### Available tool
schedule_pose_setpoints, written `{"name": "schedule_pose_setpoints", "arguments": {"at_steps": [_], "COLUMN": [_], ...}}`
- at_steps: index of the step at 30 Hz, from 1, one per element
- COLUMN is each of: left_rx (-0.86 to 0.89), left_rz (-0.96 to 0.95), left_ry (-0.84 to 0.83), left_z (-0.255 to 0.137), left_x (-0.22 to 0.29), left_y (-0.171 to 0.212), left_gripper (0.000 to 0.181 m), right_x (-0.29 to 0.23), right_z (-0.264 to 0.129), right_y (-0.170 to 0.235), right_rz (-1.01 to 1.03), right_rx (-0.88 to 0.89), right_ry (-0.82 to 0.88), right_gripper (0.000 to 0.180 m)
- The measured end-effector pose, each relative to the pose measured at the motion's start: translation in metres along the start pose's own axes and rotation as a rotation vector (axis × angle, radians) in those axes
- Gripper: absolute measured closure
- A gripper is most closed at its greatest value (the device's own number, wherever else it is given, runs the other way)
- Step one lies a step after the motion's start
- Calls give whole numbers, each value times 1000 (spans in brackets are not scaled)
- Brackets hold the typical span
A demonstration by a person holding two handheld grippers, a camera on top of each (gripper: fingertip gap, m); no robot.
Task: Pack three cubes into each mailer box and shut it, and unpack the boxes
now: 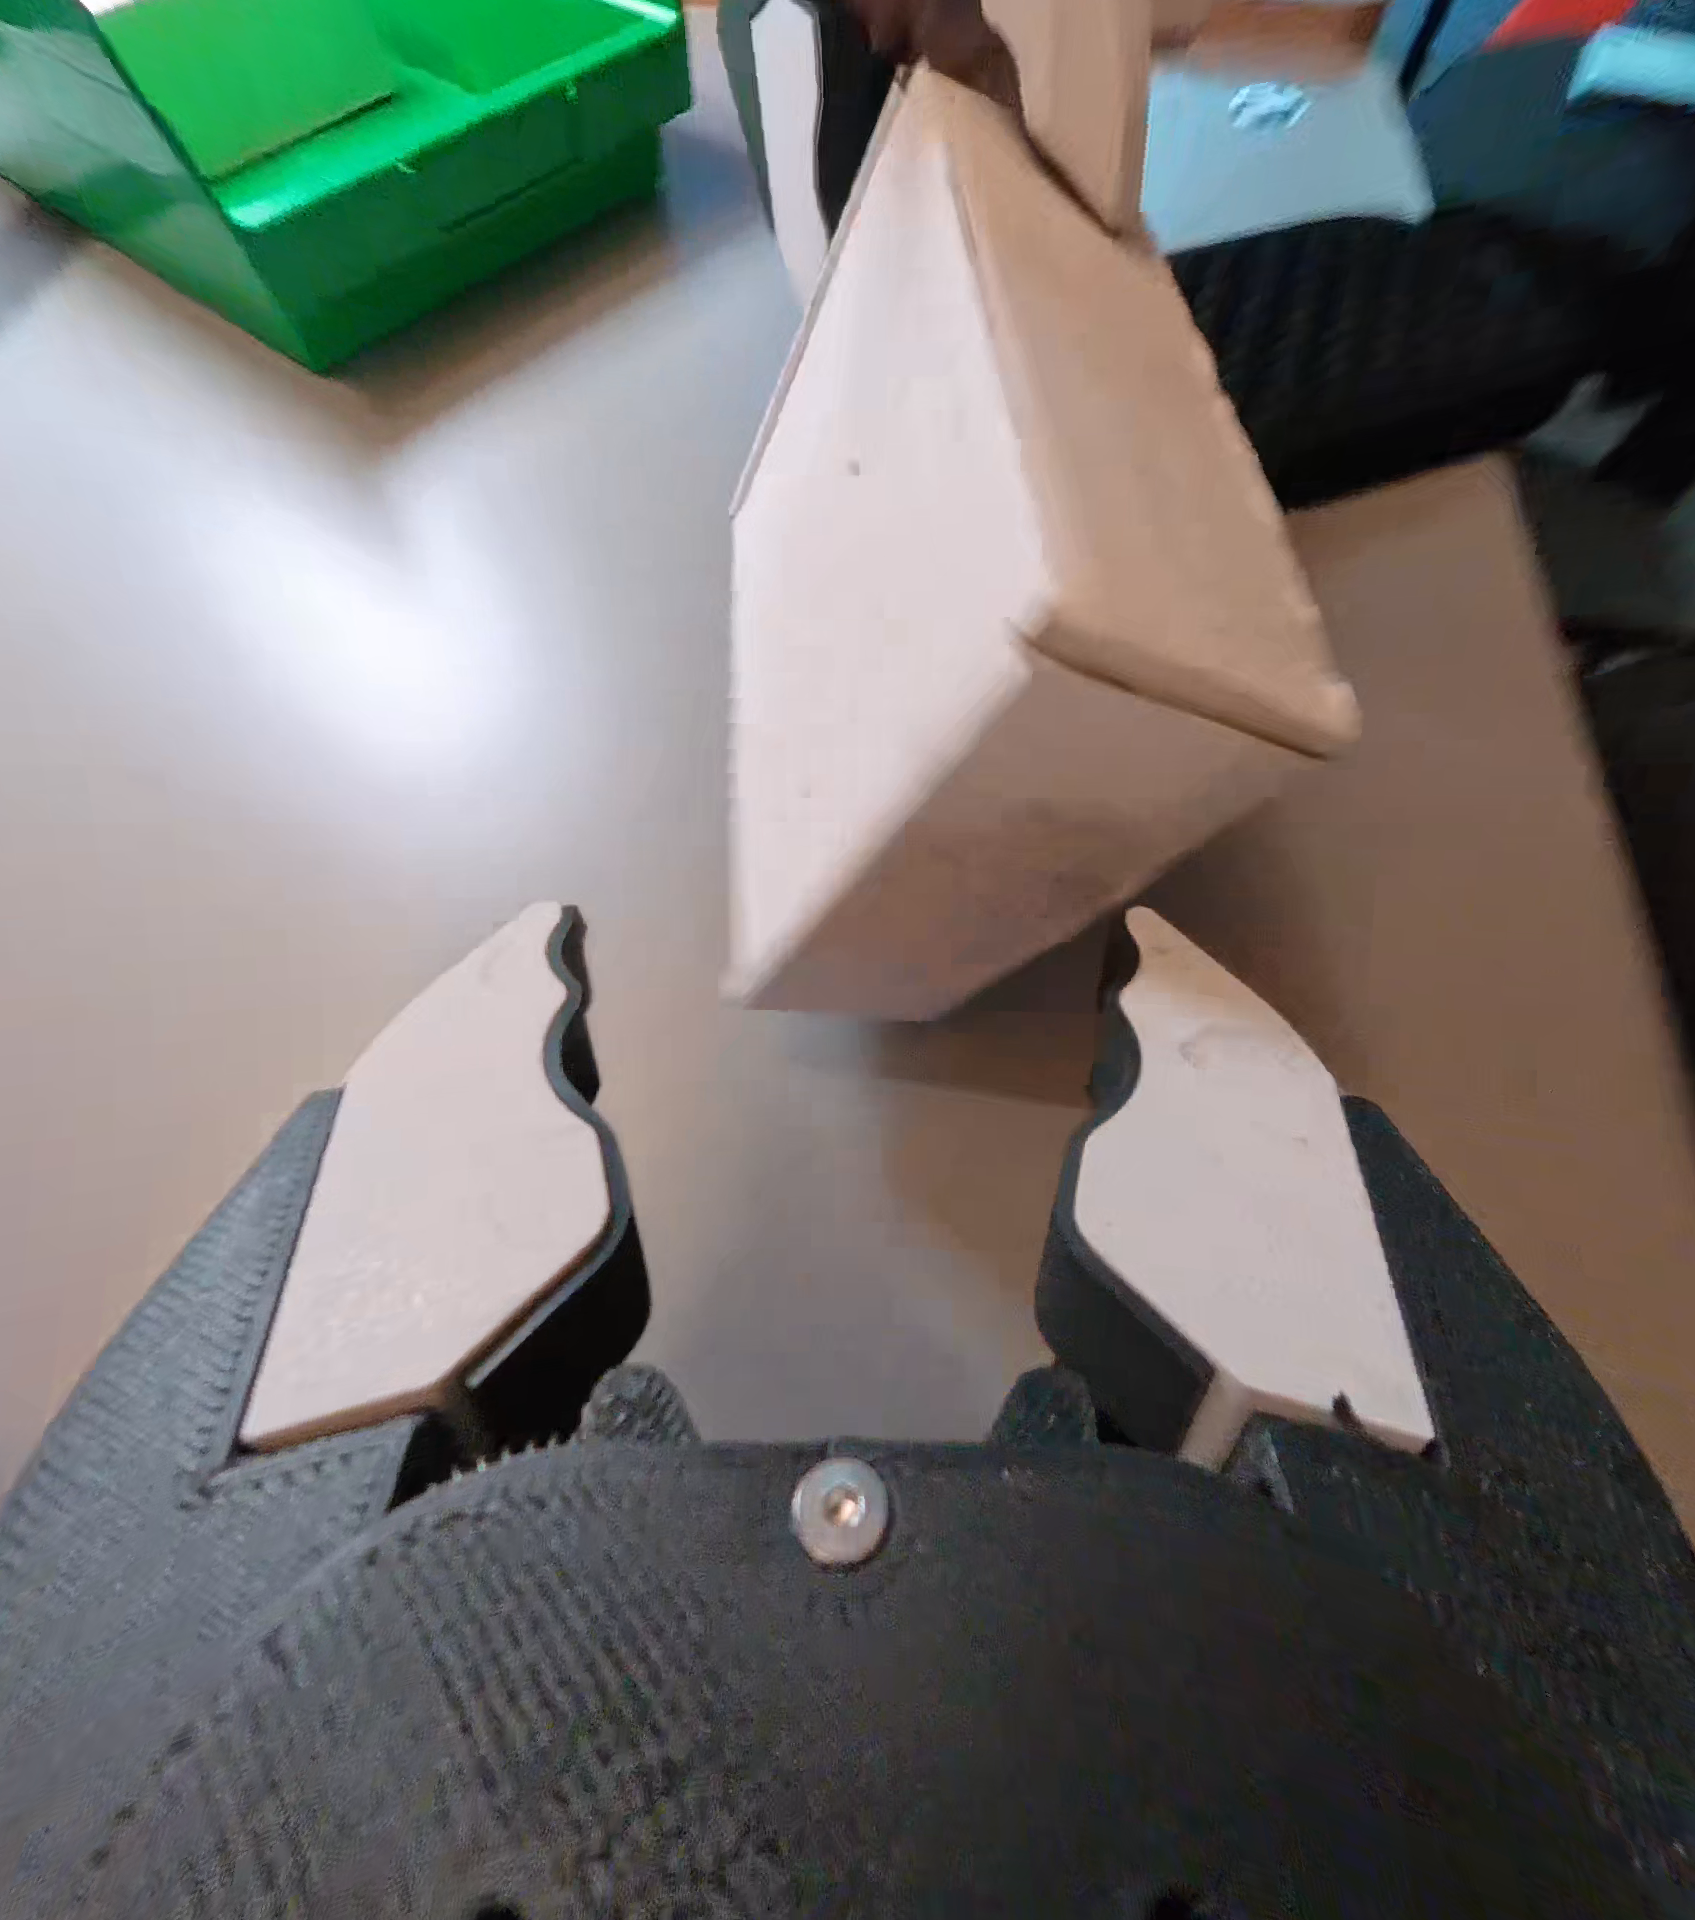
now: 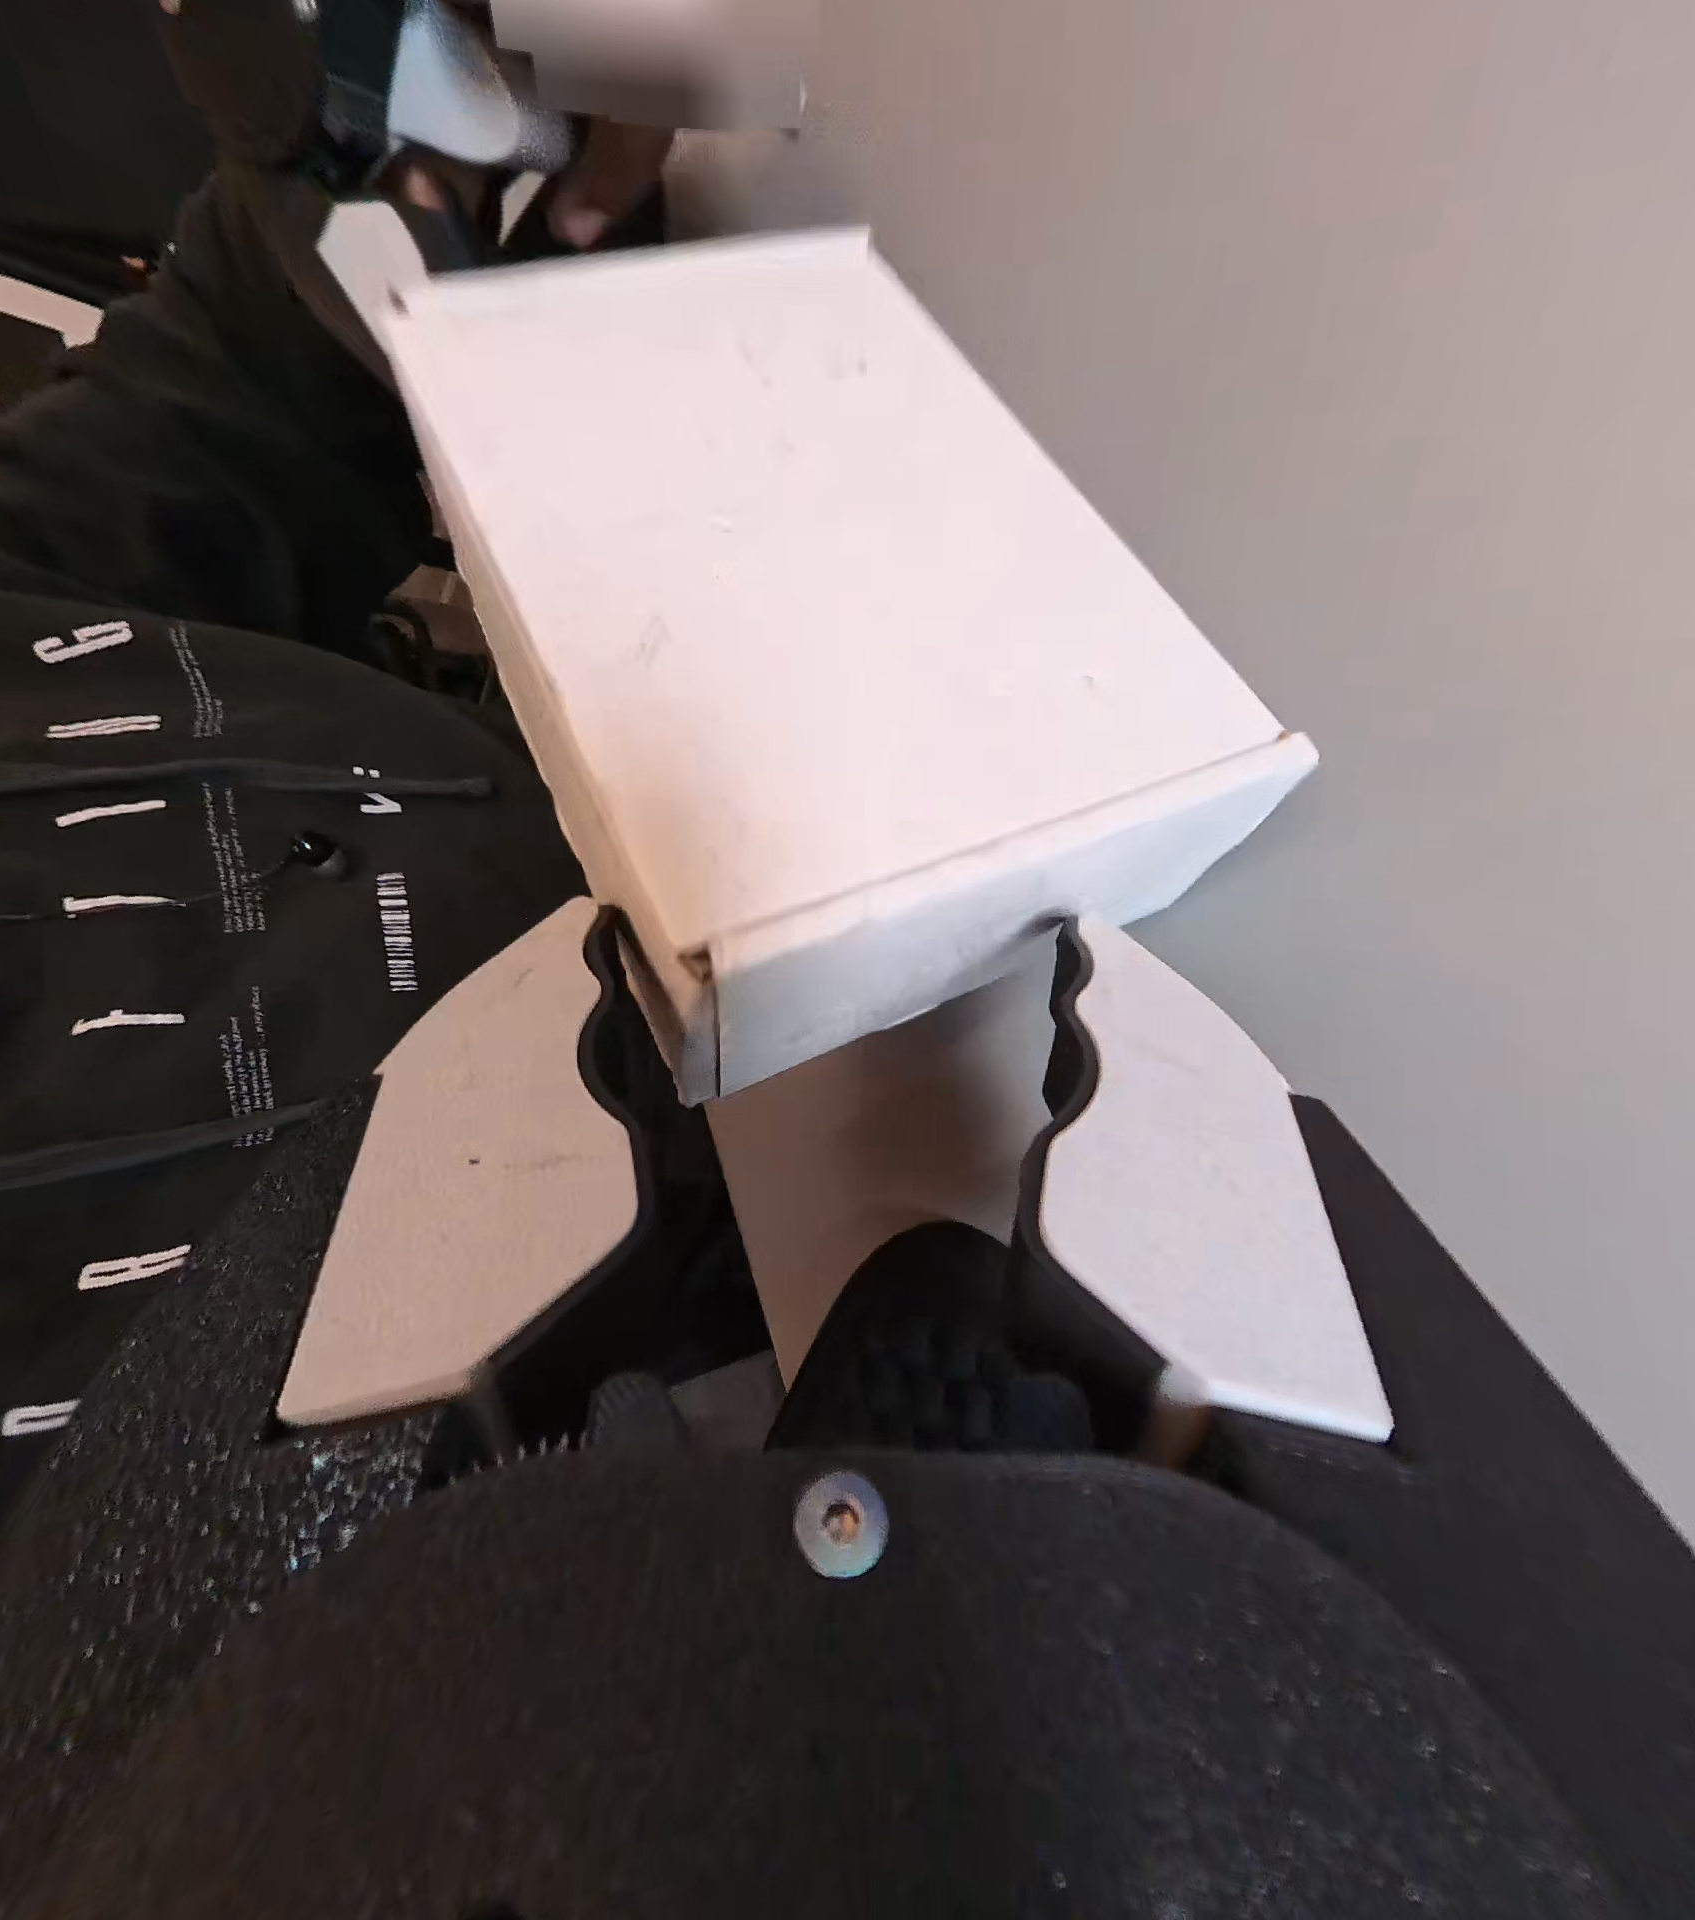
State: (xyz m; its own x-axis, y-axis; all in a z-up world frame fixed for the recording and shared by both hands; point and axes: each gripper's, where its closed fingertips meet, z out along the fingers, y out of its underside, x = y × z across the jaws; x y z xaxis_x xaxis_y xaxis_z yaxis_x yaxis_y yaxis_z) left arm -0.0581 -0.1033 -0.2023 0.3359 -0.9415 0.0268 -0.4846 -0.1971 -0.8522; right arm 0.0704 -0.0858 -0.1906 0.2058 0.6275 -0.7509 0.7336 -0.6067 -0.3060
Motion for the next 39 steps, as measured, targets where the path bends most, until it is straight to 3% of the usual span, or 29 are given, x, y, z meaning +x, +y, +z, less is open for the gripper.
{"name": "schedule_pose_setpoints", "arguments": {"at_steps": [3,6,10,14,21,25,27,31,34,36,39], "left_rx": [0,7,86,177,319,326,336,333,313,269,210], "left_rz": [114,205,238,86,-192,-308,-361,-362,-300,-226,-153], "left_ry": [-76,-53,-12,89,188,208,207,186,130,74,-4], "left_z": [7,19,19,8,-3,-2,-2,-4,-7,-7,9], "left_x": [-10,-2,6,5,-11,-23,-29,-34,-34,-29,-18], "left_y": [-4,-12,-22,-27,-35,-31,-31,-29,-30,-31,-31], "left_gripper": [74,76,100,123,133,140,143,137,108,88,74], "right_x": [6,12,15,11,12,17,18,20,16,9,-6], "right_z": [-5,-6,-12,-12,-16,-23,-24,-31,-41,-44,-47], "right_y": [-6,-16,-23,-20,-40,-48,-50,-56,-67,-73,-85], "right_rz": [-19,9,35,32,147,77,-20,-412,-731,-867,-1076], "right_rx": [-17,9,61,98,339,422,430,376,297,220,90], "right_ry": [11,22,30,27,60,154,224,521,788,878,965], "right_gripper": [104,105,102,99,96,96,96,93,92,90,91]}}
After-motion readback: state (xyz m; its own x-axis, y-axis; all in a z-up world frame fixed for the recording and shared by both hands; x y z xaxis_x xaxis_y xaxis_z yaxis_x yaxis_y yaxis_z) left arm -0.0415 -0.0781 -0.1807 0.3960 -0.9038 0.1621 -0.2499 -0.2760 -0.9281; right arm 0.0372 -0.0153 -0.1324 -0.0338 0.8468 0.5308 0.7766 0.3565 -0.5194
